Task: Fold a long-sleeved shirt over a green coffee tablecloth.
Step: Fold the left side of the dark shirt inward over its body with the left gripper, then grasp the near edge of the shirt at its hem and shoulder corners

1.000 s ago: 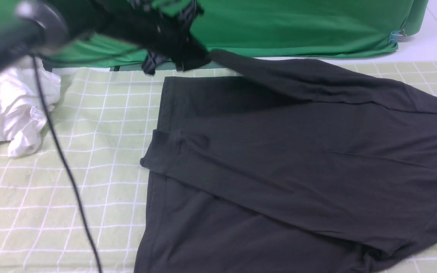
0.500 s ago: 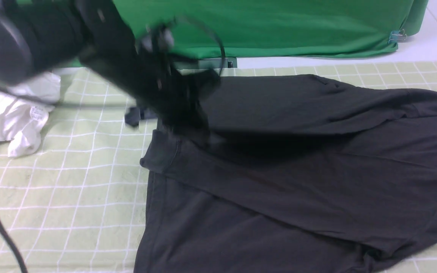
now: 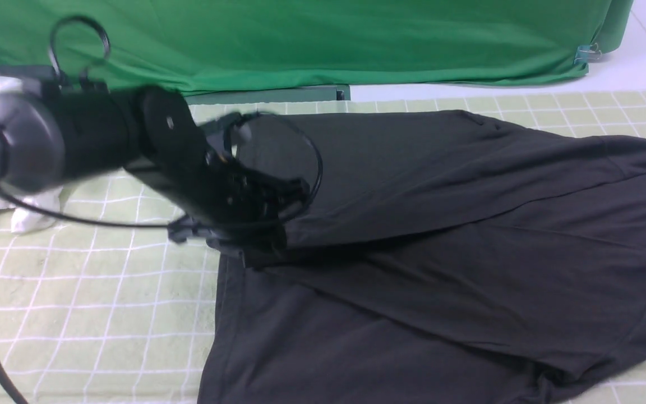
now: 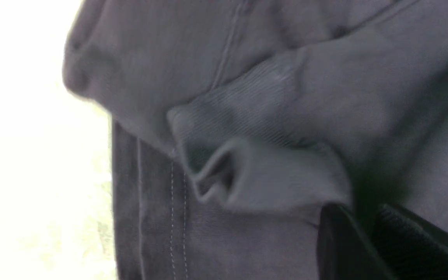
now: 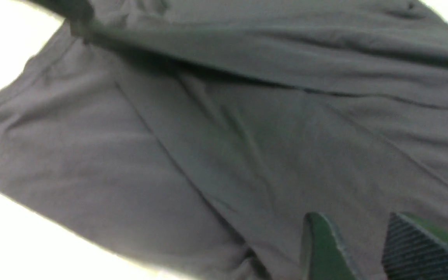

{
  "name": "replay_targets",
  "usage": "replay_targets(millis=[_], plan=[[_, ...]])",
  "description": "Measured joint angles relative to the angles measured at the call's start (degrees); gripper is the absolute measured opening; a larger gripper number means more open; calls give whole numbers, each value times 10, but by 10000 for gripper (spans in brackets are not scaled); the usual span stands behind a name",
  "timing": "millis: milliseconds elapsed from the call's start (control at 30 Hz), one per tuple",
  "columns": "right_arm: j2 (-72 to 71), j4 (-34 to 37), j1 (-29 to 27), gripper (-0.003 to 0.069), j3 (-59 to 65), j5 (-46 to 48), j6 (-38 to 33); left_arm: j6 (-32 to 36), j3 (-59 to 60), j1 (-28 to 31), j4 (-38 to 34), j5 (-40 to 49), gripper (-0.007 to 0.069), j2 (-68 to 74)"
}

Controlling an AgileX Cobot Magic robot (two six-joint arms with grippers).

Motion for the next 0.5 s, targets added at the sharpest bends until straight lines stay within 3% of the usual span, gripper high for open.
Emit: replay_targets(millis=[200,333,500], plan=[[0,0,0,237,0,25,-7,-23,-94,4,84,117,324,-63],[0,0,0,237,0,38,-7,-26,-95,-3,101,202,391,-102],[0,0,0,237,0,61,-7,-30,-24,-37,104,252,407,-131]])
